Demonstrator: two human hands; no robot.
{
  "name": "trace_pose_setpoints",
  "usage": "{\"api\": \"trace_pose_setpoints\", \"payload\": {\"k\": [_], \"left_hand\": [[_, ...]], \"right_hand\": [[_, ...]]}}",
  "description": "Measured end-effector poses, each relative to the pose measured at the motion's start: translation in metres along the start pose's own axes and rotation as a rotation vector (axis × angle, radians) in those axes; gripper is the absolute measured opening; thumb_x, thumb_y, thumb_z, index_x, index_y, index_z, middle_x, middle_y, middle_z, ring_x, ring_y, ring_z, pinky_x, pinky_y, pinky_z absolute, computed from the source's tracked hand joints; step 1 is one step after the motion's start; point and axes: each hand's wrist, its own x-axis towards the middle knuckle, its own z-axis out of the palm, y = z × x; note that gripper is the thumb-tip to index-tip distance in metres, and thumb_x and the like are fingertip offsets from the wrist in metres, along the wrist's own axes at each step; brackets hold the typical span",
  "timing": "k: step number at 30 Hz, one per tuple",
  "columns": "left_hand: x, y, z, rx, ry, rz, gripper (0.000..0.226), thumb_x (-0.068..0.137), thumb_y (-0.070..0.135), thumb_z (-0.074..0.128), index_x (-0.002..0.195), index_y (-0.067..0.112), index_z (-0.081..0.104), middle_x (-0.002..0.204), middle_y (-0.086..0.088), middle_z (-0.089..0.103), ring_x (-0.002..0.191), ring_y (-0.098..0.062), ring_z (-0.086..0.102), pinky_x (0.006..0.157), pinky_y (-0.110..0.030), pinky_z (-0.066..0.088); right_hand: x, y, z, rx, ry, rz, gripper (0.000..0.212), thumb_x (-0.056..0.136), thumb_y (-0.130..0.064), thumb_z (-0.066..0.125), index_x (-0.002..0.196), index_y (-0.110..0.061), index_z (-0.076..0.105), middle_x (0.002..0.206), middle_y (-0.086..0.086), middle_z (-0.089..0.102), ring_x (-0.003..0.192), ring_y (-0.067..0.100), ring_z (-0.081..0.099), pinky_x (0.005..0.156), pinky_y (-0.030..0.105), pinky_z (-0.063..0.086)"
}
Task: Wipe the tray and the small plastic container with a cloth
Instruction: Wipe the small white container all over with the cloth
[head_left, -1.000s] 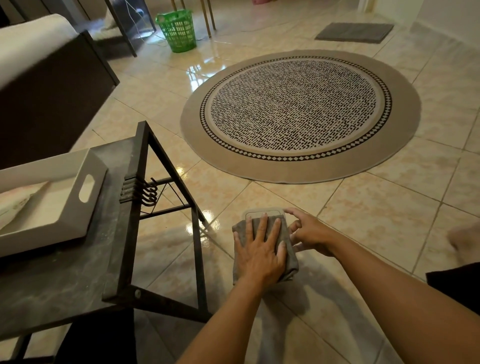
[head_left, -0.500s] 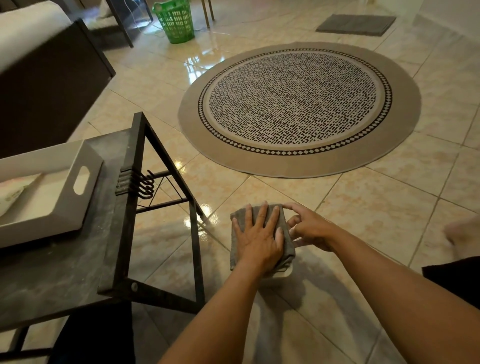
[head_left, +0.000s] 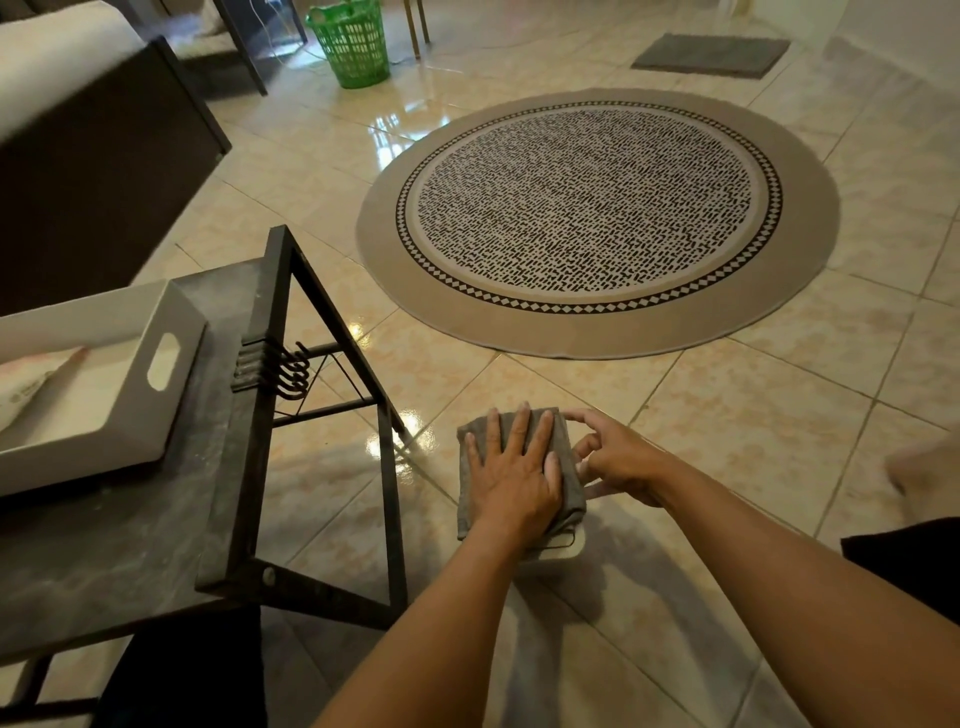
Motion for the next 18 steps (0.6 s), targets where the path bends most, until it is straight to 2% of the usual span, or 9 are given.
{"api": "trace_pose_setpoints", "payload": {"k": [4,6,8,13,15,18], "left_hand": [[-0.013,0.001,0.003,0.003,0.002,-0.015,0.061,0.102,0.048,0.018,0.155,0.036,-0.011,0.161,0.007,-0.022,0.146,-0.028,-0.029,0.114,-0.054,-0.023],[-0.012,0.009,0.005,-0.002,-0.007,0.0,0.061,0.102,0.047,0.018,0.155,0.036,-0.011,0.161,0.007,-0.022,0.146,-0.029,-0.028,0.112,-0.053,-0.025],[-0.005,0.013,0.003,0.0,-0.008,0.016,0.06,0.102,0.046,0.018,0.155,0.036,-0.01,0.162,0.006,-0.02,0.147,-0.029,-0.026,0.114,-0.053,-0.023],[-0.006,-0.004,-0.002,0.0,0.018,-0.043,0.062,0.098,0.054,0.012,0.154,0.039,-0.009,0.161,0.005,-0.022,0.147,-0.028,-0.026,0.117,-0.057,-0.016],[-0.019,-0.004,0.002,-0.019,0.028,-0.063,0.063,0.094,0.056,0.006,0.153,0.041,-0.011,0.161,0.005,-0.022,0.146,-0.028,-0.028,0.116,-0.056,-0.017],[-0.024,0.007,0.01,-0.011,0.023,-0.042,0.06,0.098,0.053,0.012,0.153,0.043,-0.011,0.163,0.007,-0.019,0.146,-0.028,-0.029,0.115,-0.057,-0.02]], "right_hand": [[0.002,-0.001,0.001,-0.007,0.01,-0.001,0.079,0.082,0.021,0.051,0.144,-0.025,0.039,0.096,0.023,0.06,0.087,0.027,0.066,0.07,0.041,0.063],[0.001,-0.001,0.0,-0.016,0.007,-0.002,0.079,0.082,0.022,0.049,0.144,-0.025,0.039,0.107,0.032,0.062,0.089,0.029,0.067,0.068,0.04,0.063],[0.0,-0.001,0.0,-0.014,0.008,-0.006,0.079,0.083,0.022,0.047,0.145,-0.026,0.038,0.115,0.034,0.062,0.091,0.031,0.067,0.067,0.04,0.063],[0.001,0.003,0.001,0.028,0.023,-0.007,0.078,0.084,0.021,0.052,0.146,-0.025,0.039,0.091,0.017,0.06,0.085,0.026,0.066,0.069,0.041,0.063],[0.002,0.004,0.002,0.029,0.029,-0.01,0.078,0.083,0.021,0.053,0.145,-0.025,0.04,0.09,0.016,0.059,0.085,0.026,0.065,0.068,0.04,0.063],[0.002,0.004,0.002,0.017,0.03,-0.007,0.079,0.082,0.022,0.051,0.144,-0.026,0.04,0.092,0.017,0.061,0.084,0.025,0.065,0.067,0.039,0.063]]}}
